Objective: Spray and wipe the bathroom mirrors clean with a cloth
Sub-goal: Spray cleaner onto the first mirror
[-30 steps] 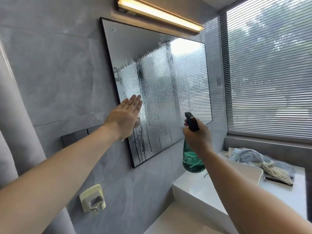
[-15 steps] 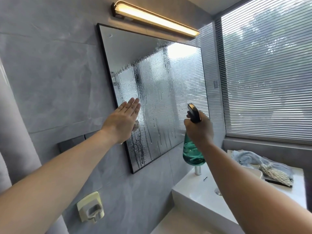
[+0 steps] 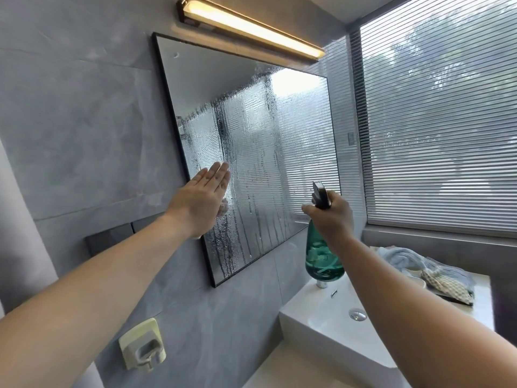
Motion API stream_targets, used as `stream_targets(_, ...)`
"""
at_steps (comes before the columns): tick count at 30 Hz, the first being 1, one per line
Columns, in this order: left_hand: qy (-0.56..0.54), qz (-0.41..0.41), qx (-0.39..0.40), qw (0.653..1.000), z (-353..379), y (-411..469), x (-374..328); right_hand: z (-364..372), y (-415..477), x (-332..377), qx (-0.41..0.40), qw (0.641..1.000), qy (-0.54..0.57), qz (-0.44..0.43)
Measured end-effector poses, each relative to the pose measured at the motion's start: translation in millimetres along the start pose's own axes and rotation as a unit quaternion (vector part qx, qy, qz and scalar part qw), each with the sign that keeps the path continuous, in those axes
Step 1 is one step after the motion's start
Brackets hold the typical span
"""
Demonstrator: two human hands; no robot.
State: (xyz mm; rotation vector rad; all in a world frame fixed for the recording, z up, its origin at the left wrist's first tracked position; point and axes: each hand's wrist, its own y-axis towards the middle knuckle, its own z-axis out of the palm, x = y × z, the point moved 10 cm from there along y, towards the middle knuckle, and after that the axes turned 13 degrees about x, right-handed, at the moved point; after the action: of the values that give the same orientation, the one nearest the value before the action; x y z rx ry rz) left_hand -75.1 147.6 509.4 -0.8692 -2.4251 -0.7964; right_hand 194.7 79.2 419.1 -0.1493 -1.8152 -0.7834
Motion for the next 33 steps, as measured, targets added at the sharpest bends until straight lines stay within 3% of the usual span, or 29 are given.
stream_targets(9,0.016,-0.003,0.008,1.000,-2,3,-7,-7,-6,-3,-0.008,0.996,-0.086,0.015)
stream_targets(20,0.008,-0.007,0.002,1.000,0,13,-9,-4,1,-14,0.001,0.995,-0.097,0.030)
stream_targets(33,0.010,-0.001,0.009,1.000,8,22,-17,8,1,-66,0.026,0.987,-0.117,0.111)
